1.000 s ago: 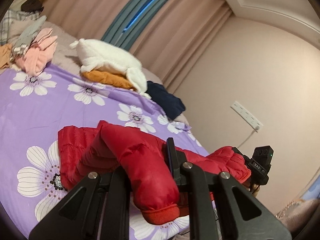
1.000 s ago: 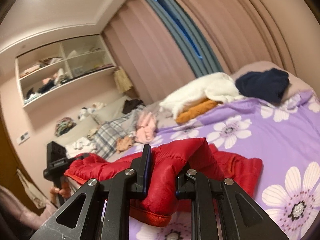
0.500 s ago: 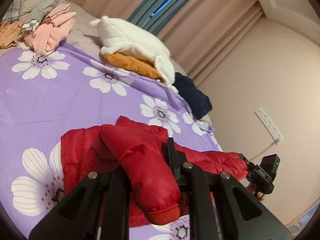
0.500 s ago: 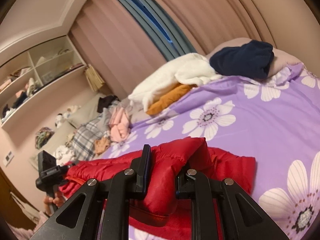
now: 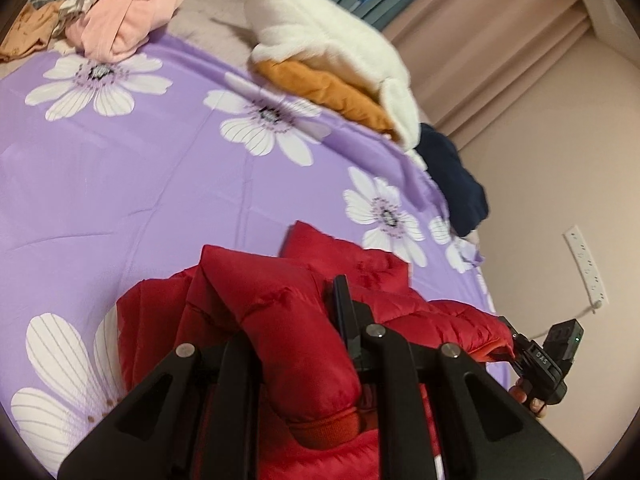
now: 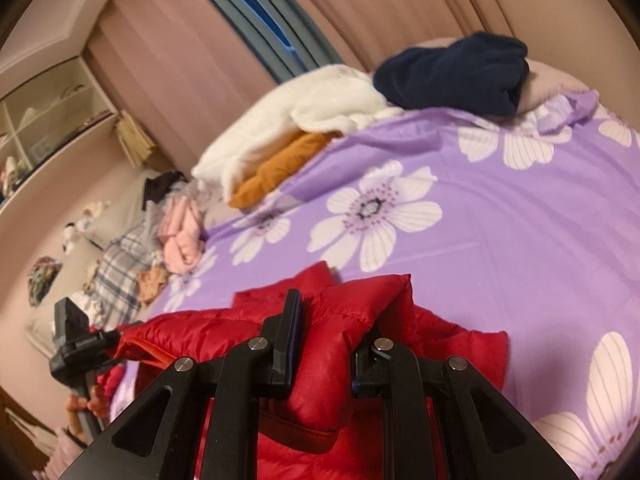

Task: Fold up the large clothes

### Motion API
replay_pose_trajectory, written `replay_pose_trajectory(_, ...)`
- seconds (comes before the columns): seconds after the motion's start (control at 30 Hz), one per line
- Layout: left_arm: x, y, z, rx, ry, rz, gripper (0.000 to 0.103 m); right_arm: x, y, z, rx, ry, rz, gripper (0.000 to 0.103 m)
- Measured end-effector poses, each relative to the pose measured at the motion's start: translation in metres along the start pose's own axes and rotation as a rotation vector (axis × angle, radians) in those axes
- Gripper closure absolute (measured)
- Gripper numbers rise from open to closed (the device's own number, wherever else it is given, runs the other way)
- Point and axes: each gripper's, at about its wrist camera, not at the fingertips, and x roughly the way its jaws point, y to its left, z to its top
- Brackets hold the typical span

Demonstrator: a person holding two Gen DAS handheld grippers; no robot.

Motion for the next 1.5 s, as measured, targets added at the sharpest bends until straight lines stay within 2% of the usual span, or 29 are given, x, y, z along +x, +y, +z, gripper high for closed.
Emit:
replay_pose_trajectory(0.23,0.041,0.017,0.002,-0.033,0.06,0.087,0.087,0.031,-0.016,-0.002,0.033,0.056,-0.076,0.083)
replay_pose_trajectory(0.43,0.061,0.021,0.001,-0.007,0.079,0.134,0.085,0.05,-0.032,-0.006,0.079,0.088,-0.1,0.083)
replay_pose_trajectory(0.73,0.078,0.034,0.004,-0.052,0.096,0.128,0.084,0.063,-0.048,-0.005,0.15,0.105,-0.085,0.083)
replay_pose_trajectory(0.83,0.078,0.035,0.008,-0.077,0.101,0.108,0.084,0.063,-0.05,-0.001,0.179,0.116,-0.075,0.082)
replay_pose_trajectory(0.93,0.071,0.037,0.013,-0.131,0.087,0.072,0.082,0.06,-0.054,0.004,0.237,0.112,-0.036,0.077)
replay_pose_trajectory(1.0,0.063,0.037,0.017,-0.159,0.072,0.048,0.077,0.056,-0.056,0.007,0.269,0.103,-0.008,0.07)
replay_pose_trajectory(1.03,0.06,0.036,0.018,-0.166,0.068,0.041,0.076,0.053,-0.055,0.008,0.285,0.095,0.008,0.062)
replay_pose_trajectory(1.07,0.056,0.034,0.019,-0.171,0.06,0.042,0.067,0.051,-0.055,0.01,0.294,0.086,0.016,0.053)
replay_pose_trajectory(1.1,0.052,0.033,0.021,-0.175,0.052,0.046,0.055,0.049,-0.054,0.011,0.301,0.075,0.018,0.049)
replay_pose_trajectory(1.13,0.048,0.033,0.022,-0.181,0.04,0.049,0.047,0.046,-0.053,0.013,0.307,0.062,0.017,0.042)
replay_pose_trajectory(1.2,0.034,0.031,0.026,-0.186,-0.017,0.059,0.022,0.04,-0.05,0.016,0.317,0.032,0.017,0.034)
replay_pose_trajectory(1.27,0.021,0.03,0.032,-0.164,-0.063,0.102,0.019,0.035,-0.047,0.021,0.306,0.007,0.001,0.031)
replay_pose_trajectory(1.37,0.012,0.029,0.035,-0.134,-0.066,0.128,0.019,0.026,-0.042,0.028,0.275,-0.026,-0.031,0.031)
replay_pose_trajectory(1.5,0.002,0.015,0.025,-0.034,-0.069,0.188,0.02,0.011,-0.027,0.03,0.192,-0.075,-0.089,0.031)
